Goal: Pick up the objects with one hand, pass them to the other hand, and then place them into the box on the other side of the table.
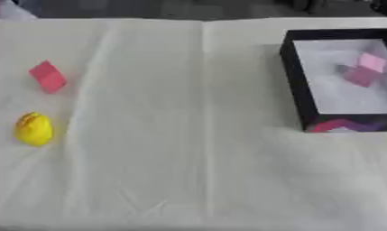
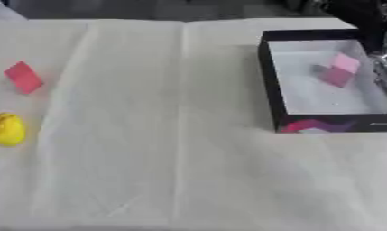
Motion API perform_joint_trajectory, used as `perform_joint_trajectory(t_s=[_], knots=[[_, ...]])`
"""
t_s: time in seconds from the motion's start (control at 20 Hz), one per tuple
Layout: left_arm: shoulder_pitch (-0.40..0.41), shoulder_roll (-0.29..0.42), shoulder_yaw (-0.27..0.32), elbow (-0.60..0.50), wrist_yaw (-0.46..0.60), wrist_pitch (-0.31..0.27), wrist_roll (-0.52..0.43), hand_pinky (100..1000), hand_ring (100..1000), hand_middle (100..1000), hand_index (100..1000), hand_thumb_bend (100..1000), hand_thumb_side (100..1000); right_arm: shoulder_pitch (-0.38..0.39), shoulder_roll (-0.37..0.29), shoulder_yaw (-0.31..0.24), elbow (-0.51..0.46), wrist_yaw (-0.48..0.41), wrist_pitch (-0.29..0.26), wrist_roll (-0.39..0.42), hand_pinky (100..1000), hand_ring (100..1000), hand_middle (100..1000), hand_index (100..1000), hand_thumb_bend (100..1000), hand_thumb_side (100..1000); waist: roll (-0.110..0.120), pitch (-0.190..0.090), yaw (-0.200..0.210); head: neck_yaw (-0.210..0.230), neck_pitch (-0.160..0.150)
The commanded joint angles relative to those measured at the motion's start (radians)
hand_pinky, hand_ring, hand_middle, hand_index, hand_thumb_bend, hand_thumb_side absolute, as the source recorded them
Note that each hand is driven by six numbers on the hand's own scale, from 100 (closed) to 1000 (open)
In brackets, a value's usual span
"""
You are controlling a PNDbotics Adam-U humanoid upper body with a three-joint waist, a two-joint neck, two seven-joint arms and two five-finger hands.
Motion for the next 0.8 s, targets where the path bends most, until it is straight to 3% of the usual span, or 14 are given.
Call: perform_joint_trajectory(t_s=[0.05,0.4,0.65,0.8], knots=[[-0.061,-0.017,0.014,0.078,-0.102,-0.017,-0.045,951,853,792,894,788,356,-0.017,-0.014,-0.005,-0.023,-0.010,0.005,-0.007,916,908,860,1000,122,222,0.000,-0.016,-0.001,0.017,-0.011],[-0.144,-0.115,0.036,0.192,-0.279,-0.040,-0.063,967,870,810,913,798,320,-0.030,0.007,0.009,-0.026,-0.021,0.016,-0.009,916,906,858,1000,117,236,-0.011,0.001,-0.015,0.030,-0.030],[-0.169,-0.157,0.048,0.225,-0.337,-0.057,-0.072,984,886,814,900,796,256,-0.046,0.023,0.024,-0.024,-0.024,0.024,0.000,916,904,856,1000,112,247,-0.011,0.011,-0.023,0.037,-0.042],[-0.170,-0.165,0.054,0.235,-0.355,-0.063,-0.081,985,886,812,900,801,265,-0.051,0.027,0.027,-0.022,-0.024,0.025,-0.001,916,903,855,1000,109,249,-0.011,0.015,-0.028,0.038,-0.045]])
